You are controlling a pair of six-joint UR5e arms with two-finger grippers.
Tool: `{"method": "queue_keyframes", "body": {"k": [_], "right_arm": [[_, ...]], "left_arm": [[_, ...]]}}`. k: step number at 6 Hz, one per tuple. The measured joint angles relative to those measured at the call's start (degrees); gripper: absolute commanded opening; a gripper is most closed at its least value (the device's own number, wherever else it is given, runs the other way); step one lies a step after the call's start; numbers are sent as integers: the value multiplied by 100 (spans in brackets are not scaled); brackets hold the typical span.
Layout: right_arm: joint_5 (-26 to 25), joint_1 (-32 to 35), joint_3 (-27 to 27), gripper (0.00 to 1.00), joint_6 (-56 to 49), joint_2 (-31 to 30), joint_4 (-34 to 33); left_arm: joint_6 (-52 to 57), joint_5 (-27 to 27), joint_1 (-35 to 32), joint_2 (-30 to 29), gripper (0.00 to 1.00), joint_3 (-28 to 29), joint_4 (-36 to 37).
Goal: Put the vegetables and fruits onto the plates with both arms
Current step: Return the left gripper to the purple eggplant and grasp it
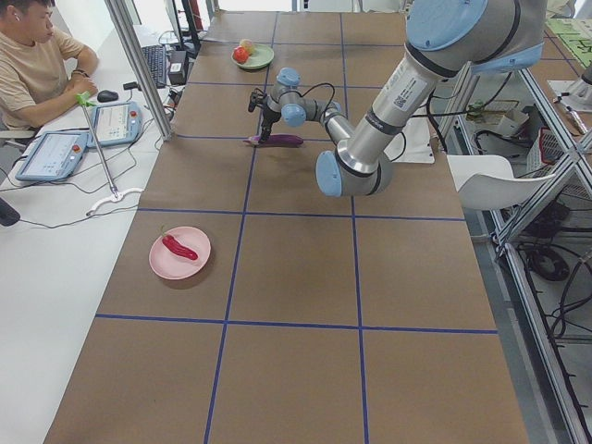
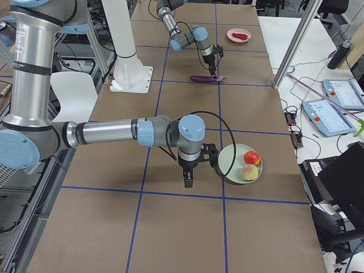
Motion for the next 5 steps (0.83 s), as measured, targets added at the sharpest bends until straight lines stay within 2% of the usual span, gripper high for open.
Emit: {"method": "queue_keyframes", "body": {"k": [2, 4, 5], "right_arm": [[11, -3, 1, 100, 0, 25, 4], [12, -3, -5, 100, 0, 60, 0], [12, -5, -6, 100, 0, 78, 0]], "left_arm": [[5, 225, 192, -41, 0, 68, 275], [199, 246, 154, -18, 0, 77, 333], [654, 218, -8, -21, 0, 50, 389]]}}
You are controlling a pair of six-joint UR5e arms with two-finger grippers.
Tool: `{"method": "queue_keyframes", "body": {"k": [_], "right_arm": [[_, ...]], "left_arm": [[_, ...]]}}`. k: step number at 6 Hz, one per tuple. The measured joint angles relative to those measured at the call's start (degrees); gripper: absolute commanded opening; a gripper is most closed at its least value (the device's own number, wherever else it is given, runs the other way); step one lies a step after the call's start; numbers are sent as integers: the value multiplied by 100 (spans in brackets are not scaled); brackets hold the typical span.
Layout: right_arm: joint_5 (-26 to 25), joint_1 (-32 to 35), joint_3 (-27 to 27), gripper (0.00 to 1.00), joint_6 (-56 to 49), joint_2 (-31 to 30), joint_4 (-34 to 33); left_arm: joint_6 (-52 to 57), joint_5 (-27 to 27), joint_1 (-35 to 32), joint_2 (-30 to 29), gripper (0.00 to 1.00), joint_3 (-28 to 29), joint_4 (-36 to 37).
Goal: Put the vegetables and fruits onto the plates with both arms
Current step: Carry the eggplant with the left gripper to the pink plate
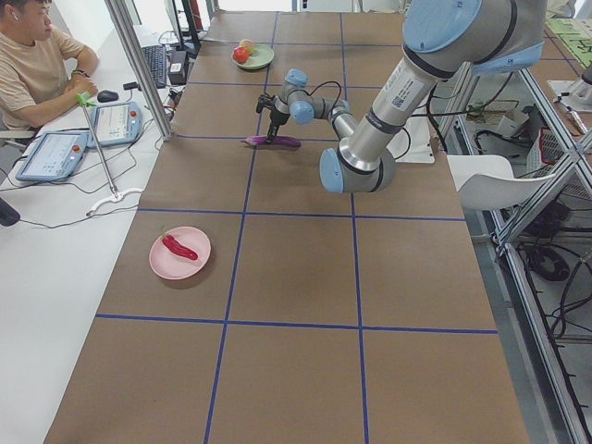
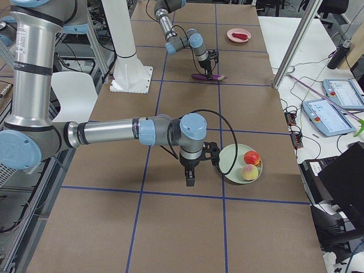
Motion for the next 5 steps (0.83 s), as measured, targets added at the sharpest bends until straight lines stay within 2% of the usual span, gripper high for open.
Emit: {"method": "queue_keyframes", "body": {"k": [1, 3, 4, 5], "right_arm": [[0, -5, -4, 100, 3, 21, 0], [0, -31, -33, 100, 8, 33, 0], [0, -55, -52, 100, 6, 35, 0], [-3, -72, -82, 100, 2, 35, 0]], "left_arm": [[671, -197, -335, 21, 0, -7, 34], [2727, -892, -1365, 474, 0, 11, -33], [3815, -1043, -1896, 745, 0, 115, -108], [4748, -1246, -2465, 905, 0, 519, -381]]}}
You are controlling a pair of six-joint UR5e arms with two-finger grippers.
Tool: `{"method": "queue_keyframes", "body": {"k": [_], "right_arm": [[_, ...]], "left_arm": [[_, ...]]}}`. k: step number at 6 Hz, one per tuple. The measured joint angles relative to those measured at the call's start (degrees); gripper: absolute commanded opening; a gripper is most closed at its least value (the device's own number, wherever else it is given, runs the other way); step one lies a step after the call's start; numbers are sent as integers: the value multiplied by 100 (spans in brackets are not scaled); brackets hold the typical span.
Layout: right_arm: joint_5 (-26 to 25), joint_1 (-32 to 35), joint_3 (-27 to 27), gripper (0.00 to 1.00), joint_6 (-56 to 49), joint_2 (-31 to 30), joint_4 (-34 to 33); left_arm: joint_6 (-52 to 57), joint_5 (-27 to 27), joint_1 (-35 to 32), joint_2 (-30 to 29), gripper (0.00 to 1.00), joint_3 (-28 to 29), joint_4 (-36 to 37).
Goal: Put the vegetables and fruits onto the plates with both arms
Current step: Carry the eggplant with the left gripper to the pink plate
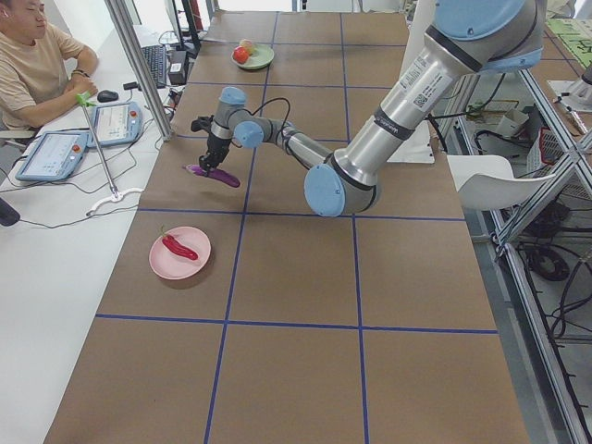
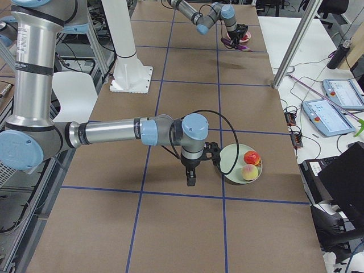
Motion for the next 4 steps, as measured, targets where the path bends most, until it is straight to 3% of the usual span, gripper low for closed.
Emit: {"method": "queue_keyframes", "body": {"k": [2, 3, 4], "right_arm": [[1, -10, -40, 100, -2, 16, 0], [0, -18, -46, 100, -2, 30, 0], [-4, -19, -49, 100, -2, 45, 0]], "left_arm": [[1214, -314, -937, 60, 0, 1186, -736], [1390, -327, -1134, 65, 0, 1501, -891], [1429, -321, -1199, 72, 43, 1753, -1030]]}}
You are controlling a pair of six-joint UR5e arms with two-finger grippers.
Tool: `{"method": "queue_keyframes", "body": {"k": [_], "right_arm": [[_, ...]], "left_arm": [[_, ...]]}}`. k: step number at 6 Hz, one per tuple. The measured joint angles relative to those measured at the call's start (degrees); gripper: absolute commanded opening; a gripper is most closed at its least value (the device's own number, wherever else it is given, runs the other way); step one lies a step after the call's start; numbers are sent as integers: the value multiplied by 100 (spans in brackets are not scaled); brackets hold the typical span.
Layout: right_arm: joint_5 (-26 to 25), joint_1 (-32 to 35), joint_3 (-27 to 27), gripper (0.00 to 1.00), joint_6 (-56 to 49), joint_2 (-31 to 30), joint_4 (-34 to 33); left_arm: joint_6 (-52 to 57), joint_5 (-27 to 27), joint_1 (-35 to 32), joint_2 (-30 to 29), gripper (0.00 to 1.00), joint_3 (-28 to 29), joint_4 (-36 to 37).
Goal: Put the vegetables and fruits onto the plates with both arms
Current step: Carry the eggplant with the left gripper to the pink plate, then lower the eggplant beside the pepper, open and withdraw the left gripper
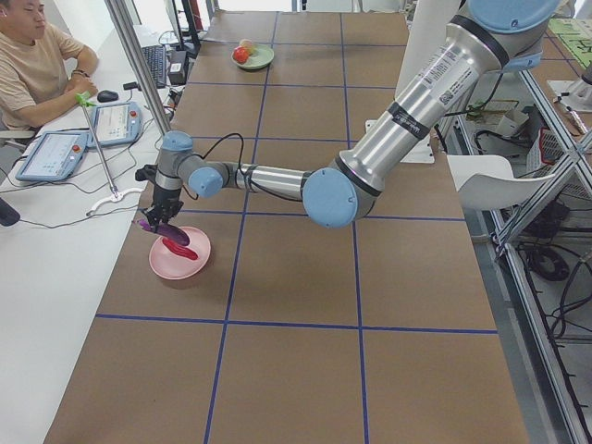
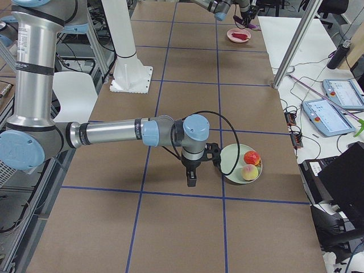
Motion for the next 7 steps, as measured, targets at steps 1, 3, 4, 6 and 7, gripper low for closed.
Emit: {"method": "queue_keyframes", "body": {"k": [1, 3, 4, 6, 7], "right_arm": [[1, -1, 0, 100, 0, 11, 0], [6, -5, 0, 100, 0, 20, 7], [7, -5, 5, 100, 0, 23, 8], [4, -6, 11, 100, 0, 33, 13], [0, -6, 14, 100, 0, 42, 13]], "left_arm": [[-8, 40, 29, 18, 83, 166, -155], [-18, 104, 176, 221, 100, 220, -560], [-25, 93, 193, 265, 100, 184, -633], [-98, -569, 12, 253, 100, -298, -351], [-102, -1324, -277, 290, 100, -671, -36]]}}
